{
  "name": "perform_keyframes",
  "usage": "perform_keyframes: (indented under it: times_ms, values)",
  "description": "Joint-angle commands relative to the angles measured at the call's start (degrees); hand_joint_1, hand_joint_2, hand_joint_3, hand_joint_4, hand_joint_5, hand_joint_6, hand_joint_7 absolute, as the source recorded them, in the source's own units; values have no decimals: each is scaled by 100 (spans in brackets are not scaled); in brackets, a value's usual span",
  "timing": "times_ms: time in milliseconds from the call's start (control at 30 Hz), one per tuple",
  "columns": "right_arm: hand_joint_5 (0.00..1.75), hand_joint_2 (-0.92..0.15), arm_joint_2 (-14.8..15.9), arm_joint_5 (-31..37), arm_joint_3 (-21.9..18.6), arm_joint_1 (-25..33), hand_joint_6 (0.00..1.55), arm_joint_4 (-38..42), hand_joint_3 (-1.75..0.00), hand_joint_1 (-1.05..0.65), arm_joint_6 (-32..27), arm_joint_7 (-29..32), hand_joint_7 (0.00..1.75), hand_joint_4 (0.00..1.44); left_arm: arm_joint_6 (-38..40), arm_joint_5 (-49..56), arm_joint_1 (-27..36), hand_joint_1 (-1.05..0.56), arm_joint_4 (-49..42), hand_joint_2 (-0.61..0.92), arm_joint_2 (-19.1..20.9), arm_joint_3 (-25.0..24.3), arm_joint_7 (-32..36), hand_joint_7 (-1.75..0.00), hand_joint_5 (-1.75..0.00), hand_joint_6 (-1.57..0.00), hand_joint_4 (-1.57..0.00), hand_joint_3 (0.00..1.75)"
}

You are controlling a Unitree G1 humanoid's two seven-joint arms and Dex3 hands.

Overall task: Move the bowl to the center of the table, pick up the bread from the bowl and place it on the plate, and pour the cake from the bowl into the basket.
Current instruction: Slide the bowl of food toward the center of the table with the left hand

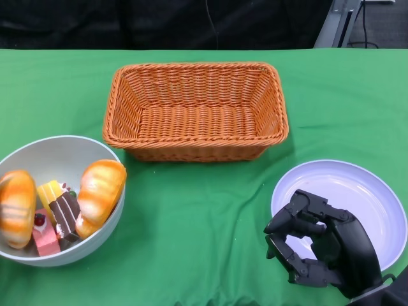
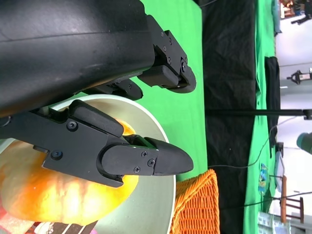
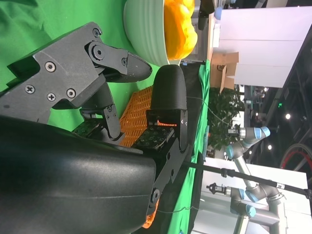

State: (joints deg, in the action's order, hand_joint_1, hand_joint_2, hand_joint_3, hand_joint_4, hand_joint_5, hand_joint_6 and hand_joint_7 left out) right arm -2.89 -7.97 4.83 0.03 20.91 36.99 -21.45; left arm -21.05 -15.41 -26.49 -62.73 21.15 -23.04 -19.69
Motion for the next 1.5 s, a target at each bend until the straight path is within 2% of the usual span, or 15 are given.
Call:
perform_keyframes:
  times_ms: [33, 567, 833, 1067, 1267, 1500]
  values:
    - [153, -54, 25, 9, -31, -3, 71, -11, -88, -13, 66, 55, 124, 76, 165, -34, -47, -64, 72, 92, 4, 24, -59, -1, -2, -46, -52, 39]
    - [154, -53, 14, -23, -40, -24, 70, -62, -89, -14, 9, 74, 124, 76, 925, 3, 287, -63, 959, 92, -300, 329, 109, -1, -1, -46, -51, 34]
    - [155, -53, 4, -64, -36, -18, 70, -64, -90, -13, 14, 47, 124, 75, 1319, 256, 798, -63, 2163, 92, -593, 651, 543, 0, 0, -44, -49, 37]
    - [154, -52, -16, -15, -29, -12, 71, -66, -91, -14, 50, 87, 124, 76, 1958, 440, 1236, -61, 3436, 92, -1014, 914, 1153, 0, 0, -36, -38, 47]
    - [156, -52, -28, -20, -12, -15, 71, -63, -91, -14, 44, 79, 125, 77, 2299, 605, 1397, -60, 4082, 92, -1357, 1107, 1566, 0, 0, -31, -35, 50]
    - [154, -53, -40, -5, 26, -2, 71, -95, -89, -15, 40, 137, 124, 77, 2447, 727, 1592, -59, 4570, 92, -1684, 1333, 1742, 0, 0, -28, -32, 49]
